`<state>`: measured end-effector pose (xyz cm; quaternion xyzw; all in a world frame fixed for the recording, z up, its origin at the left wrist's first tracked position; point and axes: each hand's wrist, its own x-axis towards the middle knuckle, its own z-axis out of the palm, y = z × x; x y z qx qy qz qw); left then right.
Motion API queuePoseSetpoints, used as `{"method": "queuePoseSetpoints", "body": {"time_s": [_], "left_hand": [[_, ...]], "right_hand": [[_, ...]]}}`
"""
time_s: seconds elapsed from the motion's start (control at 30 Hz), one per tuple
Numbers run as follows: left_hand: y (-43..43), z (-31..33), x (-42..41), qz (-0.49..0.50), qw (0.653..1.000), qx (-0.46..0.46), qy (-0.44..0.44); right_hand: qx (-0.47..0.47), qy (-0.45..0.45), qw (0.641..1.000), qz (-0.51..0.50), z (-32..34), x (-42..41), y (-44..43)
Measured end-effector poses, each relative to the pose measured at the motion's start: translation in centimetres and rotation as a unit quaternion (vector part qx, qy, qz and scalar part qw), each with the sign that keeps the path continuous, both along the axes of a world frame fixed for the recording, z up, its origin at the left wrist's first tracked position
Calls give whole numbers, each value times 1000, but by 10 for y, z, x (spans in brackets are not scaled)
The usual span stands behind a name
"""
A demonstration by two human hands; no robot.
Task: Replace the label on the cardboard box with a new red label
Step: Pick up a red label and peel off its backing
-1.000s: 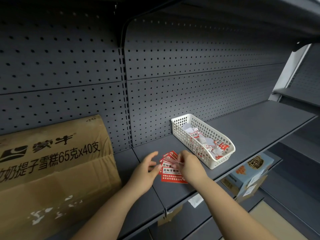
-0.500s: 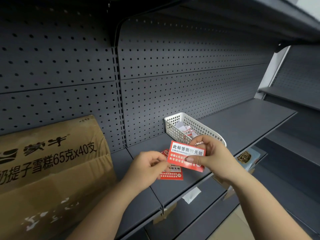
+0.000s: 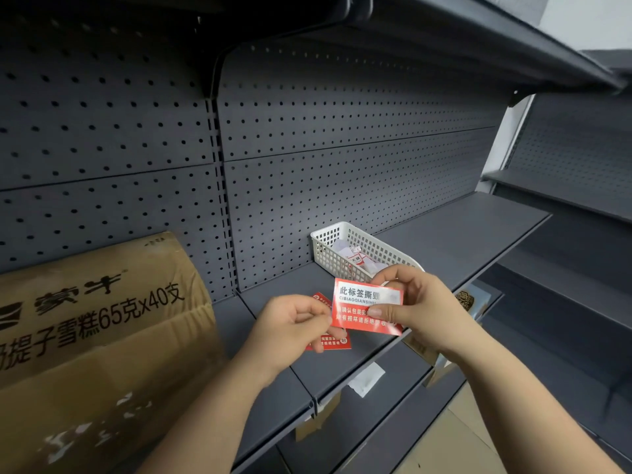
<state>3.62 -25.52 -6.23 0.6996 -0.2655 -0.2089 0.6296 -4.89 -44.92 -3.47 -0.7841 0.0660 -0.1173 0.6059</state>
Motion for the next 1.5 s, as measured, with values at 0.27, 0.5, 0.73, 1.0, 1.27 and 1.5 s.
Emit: {"method": "queuePoseSetpoints", "body": {"time_s": [0.27,0.5,0.73,1.0,1.27,1.5], "left_hand": [[-3,4,-14,24,993,-75,86],[-3,4,-21,64,986,-130,80],[-2,3,-25,73,991,-98,47],[-6,6,-32,70,992,-96,50],[-7,9,-34,65,993,-78,60],[-3,8,-32,53,996,-61,32]], "right_hand": [[-341,-224,889,-207,-13,-10,27],[-430,-259,834,-230,-27,-13,64],[-351,-212,890,-199,-31,-13,67],[-362,-234,885,-177,-32,-18,60],[-493,-264,816,-149,-35,-24,53],[-385,-235,880,-147,-31,-24,57]]}}
